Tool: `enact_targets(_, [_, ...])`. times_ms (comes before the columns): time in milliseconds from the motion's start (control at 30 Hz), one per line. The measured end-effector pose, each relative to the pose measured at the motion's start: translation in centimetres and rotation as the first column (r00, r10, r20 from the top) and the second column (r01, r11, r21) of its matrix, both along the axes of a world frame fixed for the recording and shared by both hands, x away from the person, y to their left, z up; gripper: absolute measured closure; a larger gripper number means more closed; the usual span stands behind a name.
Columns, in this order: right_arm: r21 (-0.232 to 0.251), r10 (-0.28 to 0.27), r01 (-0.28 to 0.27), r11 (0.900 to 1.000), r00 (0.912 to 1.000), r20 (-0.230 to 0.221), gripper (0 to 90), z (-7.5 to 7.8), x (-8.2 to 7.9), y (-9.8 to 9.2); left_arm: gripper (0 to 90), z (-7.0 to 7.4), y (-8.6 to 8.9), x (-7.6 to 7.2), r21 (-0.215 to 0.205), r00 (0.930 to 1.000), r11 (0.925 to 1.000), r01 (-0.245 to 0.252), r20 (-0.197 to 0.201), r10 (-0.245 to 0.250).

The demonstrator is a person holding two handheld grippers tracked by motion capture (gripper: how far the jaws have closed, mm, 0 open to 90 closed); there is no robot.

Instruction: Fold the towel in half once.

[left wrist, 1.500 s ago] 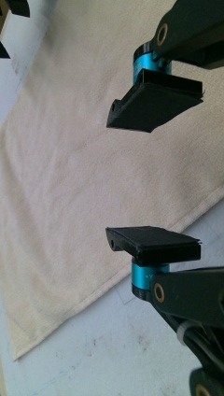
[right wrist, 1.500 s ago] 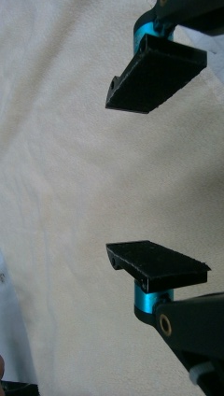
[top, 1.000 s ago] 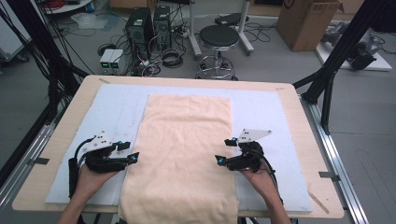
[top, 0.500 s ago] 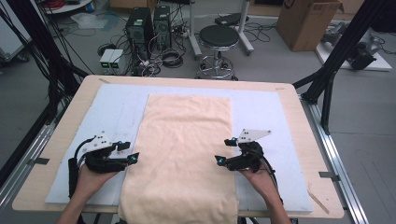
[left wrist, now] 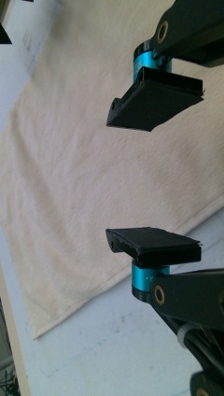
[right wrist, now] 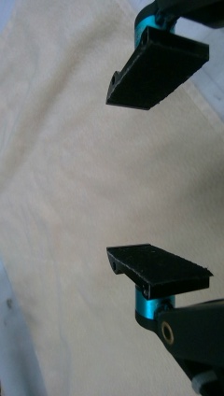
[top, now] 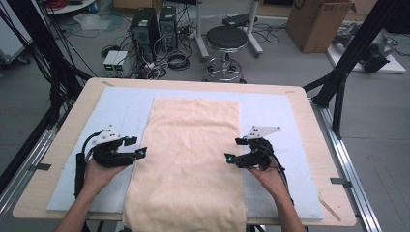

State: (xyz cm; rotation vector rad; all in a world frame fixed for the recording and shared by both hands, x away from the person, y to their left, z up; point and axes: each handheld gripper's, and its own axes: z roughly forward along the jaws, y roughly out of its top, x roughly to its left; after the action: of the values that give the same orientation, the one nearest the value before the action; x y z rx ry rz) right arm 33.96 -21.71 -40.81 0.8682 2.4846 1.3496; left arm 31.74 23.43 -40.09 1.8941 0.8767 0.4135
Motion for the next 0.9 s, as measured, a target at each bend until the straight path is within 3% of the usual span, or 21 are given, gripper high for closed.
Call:
enact_targets(300, [-0.013,-0.049,0.049,0.999,0.9985,-0.022,20.7,0.4,3.1,-0.3,40.9,0.4,-0.5,3.7,-0.034,0.9985,0.9981,-0.051,-0.021,0.05])
enact_targets(533, [-0.014,-0.083,0.083,0.996,0.9964,-0.014,24.4,2.0,6.3,-0.6,42.0,0.5,-0.7,7.2,-0.009,0.9925,0.9939,-0.11,-0.054,0.109])
enact_targets(600, [-0.026,-0.095,0.095,0.995,0.9954,-0.014,24.6,2.3,7.2,-0.6,43.3,0.6,-0.8,8.0,-0.018,0.9912,0.9922,-0.124,-0.051,0.123])
enact_targets(700, [-0.051,-0.114,0.113,0.992,0.9934,-0.016,25.4,2.4,8.8,-0.7,43.5,0.8,-1.1,9.3,0.014,0.989,0.991,-0.133,-0.062,0.134])
enact_targets(767, [-0.061,-0.125,0.124,0.99,0.9921,-0.011,25.9,2.6,9.6,-0.6,44.6,0.8,-1.1,9.9,0.006,0.9871,0.9889,-0.149,-0.058,0.149])
enact_targets(900, [-0.073,-0.14,0.139,0.988,0.99,-0.011,29.4,3.1,11.4,-0.2,44.8,0.7,-1.3,11.3,0.031,0.982,0.9846,-0.172,-0.075,0.174])
